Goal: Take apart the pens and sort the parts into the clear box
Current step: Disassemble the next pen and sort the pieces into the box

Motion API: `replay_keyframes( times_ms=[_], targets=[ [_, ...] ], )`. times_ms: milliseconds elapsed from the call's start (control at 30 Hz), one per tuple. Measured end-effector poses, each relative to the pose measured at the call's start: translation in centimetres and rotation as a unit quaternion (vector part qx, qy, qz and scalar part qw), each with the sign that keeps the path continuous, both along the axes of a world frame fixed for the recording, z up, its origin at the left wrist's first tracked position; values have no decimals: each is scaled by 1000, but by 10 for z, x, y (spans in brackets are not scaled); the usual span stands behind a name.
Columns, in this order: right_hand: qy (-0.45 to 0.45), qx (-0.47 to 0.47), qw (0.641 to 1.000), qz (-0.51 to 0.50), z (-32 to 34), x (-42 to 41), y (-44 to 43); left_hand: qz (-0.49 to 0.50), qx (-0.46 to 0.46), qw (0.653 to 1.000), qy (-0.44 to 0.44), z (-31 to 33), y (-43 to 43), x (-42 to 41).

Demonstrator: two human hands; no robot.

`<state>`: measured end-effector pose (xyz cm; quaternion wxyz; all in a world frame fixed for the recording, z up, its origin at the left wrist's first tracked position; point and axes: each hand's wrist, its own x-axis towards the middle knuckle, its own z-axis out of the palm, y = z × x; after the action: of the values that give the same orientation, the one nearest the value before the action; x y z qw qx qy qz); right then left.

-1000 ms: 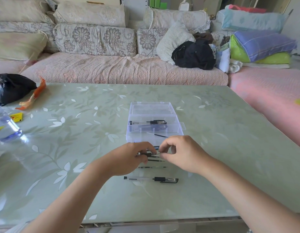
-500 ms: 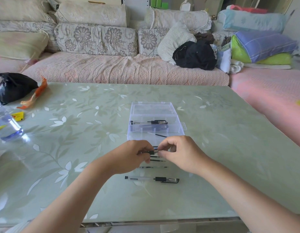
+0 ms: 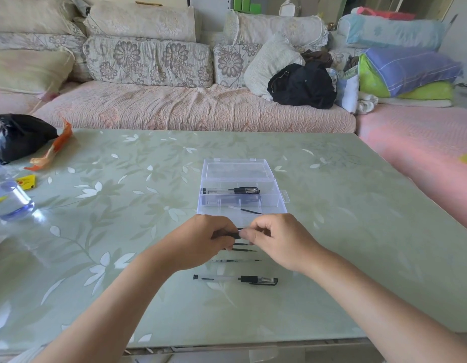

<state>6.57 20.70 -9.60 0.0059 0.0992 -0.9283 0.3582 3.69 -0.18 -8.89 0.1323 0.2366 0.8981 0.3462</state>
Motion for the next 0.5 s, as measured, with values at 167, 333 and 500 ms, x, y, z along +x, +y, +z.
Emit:
replay_keyframes(
  times_ms=[167, 333, 500],
  targets=[
    [19, 34, 999, 0, 3, -1, 0, 4, -15, 1000, 13, -1, 0, -1],
    [-1, 57, 998, 16, 1, -2, 0, -4, -11, 1000, 26, -1, -1, -1],
    [4, 68, 998, 11, 5, 1, 1, -5, -20, 999, 33, -4, -1, -2]
  ],
)
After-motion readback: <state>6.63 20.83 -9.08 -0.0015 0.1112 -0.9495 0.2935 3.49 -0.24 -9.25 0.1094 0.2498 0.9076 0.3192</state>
